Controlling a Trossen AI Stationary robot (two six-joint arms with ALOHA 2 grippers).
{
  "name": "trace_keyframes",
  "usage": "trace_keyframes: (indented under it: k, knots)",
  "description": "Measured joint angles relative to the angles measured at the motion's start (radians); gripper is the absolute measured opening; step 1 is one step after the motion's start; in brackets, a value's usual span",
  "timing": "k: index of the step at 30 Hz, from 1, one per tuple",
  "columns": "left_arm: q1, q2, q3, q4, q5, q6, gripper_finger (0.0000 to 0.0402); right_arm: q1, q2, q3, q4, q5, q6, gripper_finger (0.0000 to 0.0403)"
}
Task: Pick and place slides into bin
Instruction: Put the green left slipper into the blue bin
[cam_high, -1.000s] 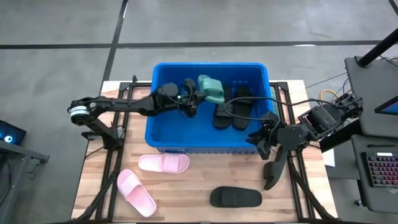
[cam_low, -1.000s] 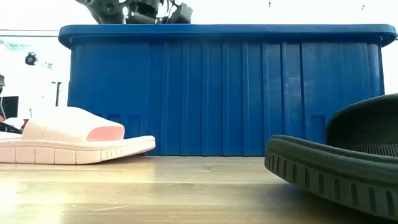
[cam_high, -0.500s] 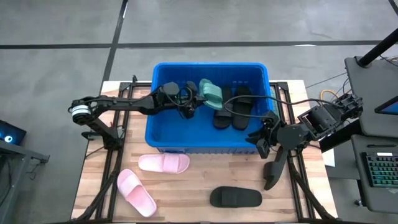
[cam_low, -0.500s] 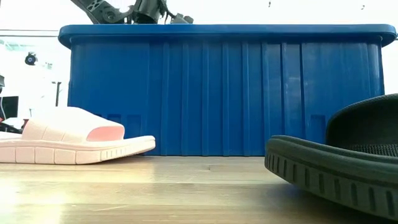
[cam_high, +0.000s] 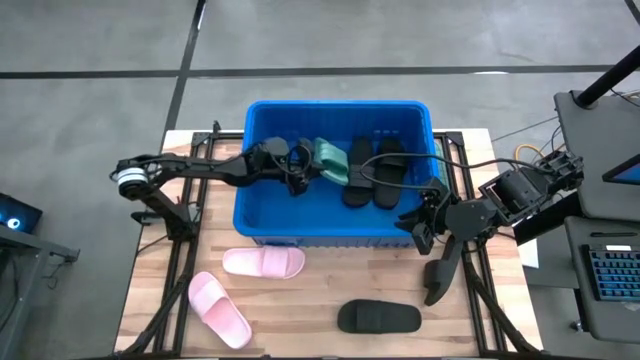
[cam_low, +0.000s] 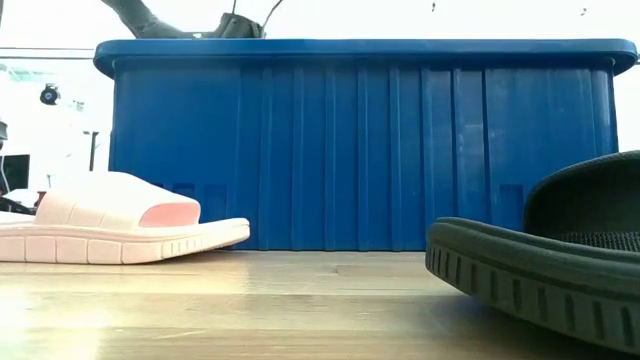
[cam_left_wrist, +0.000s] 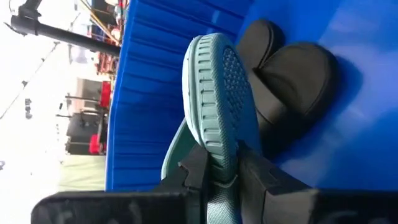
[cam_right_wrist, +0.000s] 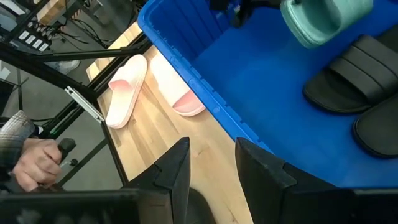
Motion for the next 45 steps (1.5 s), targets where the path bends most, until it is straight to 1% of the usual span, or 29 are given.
trace_keyframes:
  k: [2,4,7,12,16,22,32,37,40,45]
  knots:
    - [0.002,0.023,-0.006,0.026,-0.011,0.006,0.0028,0.0,0.0,0.0,0.0,0.0,-0.002,0.0118]
    - [0.003,0.061,-0.003,0.088,-0.011,0.003,0.0028,-0.001,0.0,0.0,0.001,0.0,-0.004,0.0118]
    - [0.003,0.109,0.006,0.119,-0.015,0.005,0.0028,-0.008,0.005,-0.002,-0.012,0.004,0.013,0.0118]
    - [0.001,0.15,0.015,0.175,-0.017,-0.003,0.0028,-0.03,0.021,-0.003,-0.086,0.03,0.038,0.0118]
    - [0.004,0.149,0.01,0.173,-0.016,-0.003,0.0028,-0.065,0.042,-0.004,-0.134,0.027,0.037,0.0118]
    - [0.02,0.149,0.008,0.164,-0.009,-0.003,0.0028,-0.095,0.054,-0.004,-0.129,0.015,0.011,0.0118]
    - [0.035,0.138,0.005,0.13,-0.005,0.034,0.0028,-0.098,0.053,-0.005,-0.127,-0.002,0.01,0.0118]
    - [0.041,0.137,0.003,0.117,0.001,0.1,0.0028,-0.098,0.053,-0.005,-0.127,-0.002,0.01,0.0118]
    - [0.043,0.137,0.003,0.111,0.0,0.103,0.0029,-0.098,0.053,-0.006,-0.126,-0.002,0.01,0.0118]
    - [0.042,0.135,0.003,0.033,-0.018,0.103,0.004,-0.098,0.053,-0.006,-0.126,-0.009,0.01,0.0118]
